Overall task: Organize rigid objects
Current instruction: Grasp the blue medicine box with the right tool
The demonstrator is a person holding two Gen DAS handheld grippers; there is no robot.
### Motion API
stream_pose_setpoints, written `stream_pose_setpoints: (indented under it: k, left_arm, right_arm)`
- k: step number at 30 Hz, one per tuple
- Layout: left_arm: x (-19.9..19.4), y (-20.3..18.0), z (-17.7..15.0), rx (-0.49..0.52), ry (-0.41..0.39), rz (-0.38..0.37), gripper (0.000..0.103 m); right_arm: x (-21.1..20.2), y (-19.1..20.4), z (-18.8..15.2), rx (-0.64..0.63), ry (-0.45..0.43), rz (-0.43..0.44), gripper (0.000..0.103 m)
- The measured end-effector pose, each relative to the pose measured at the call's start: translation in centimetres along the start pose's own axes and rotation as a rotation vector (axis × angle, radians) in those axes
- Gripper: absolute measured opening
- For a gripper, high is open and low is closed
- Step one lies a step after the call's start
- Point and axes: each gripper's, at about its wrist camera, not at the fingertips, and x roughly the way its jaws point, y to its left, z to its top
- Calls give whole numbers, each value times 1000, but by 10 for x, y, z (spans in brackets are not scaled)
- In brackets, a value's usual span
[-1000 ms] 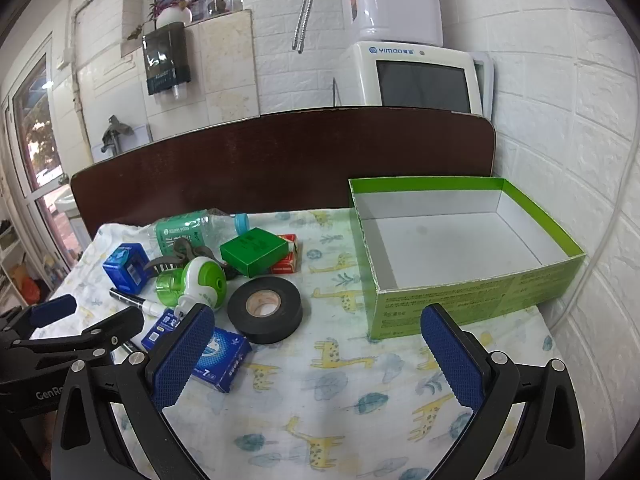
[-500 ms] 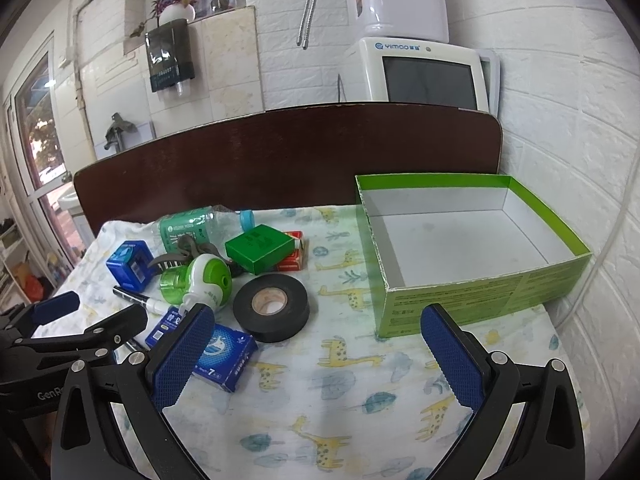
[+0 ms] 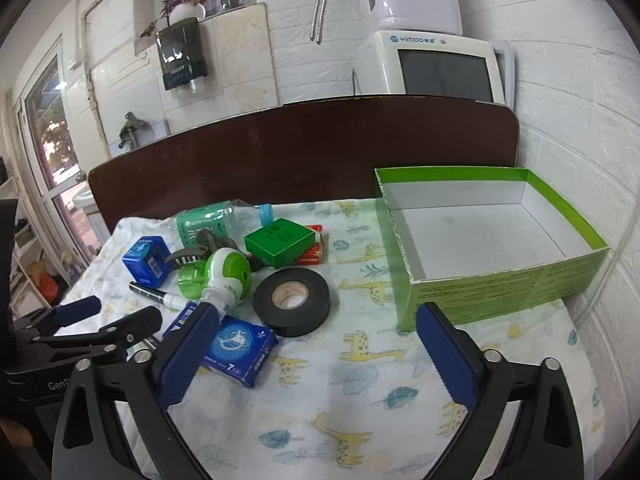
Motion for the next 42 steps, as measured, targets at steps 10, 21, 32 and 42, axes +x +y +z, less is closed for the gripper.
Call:
stream_pose_setpoints:
  k: [10,21,32,42]
  left_arm:
    - [12,3,-4,19,51,-66,60]
    - [25,14,-2,1,103,-113,42]
    - [40,14,1,15,142,-144,42]
    - [54,16,-1,4,190,-196,42]
  right_arm:
    - [19,8,-9,30,113,146,49]
    - [38,14,-15,52,205,209,35]
    - [51,19,-17,57,250,209,35]
    - [65,16,-18,89,288,218,35]
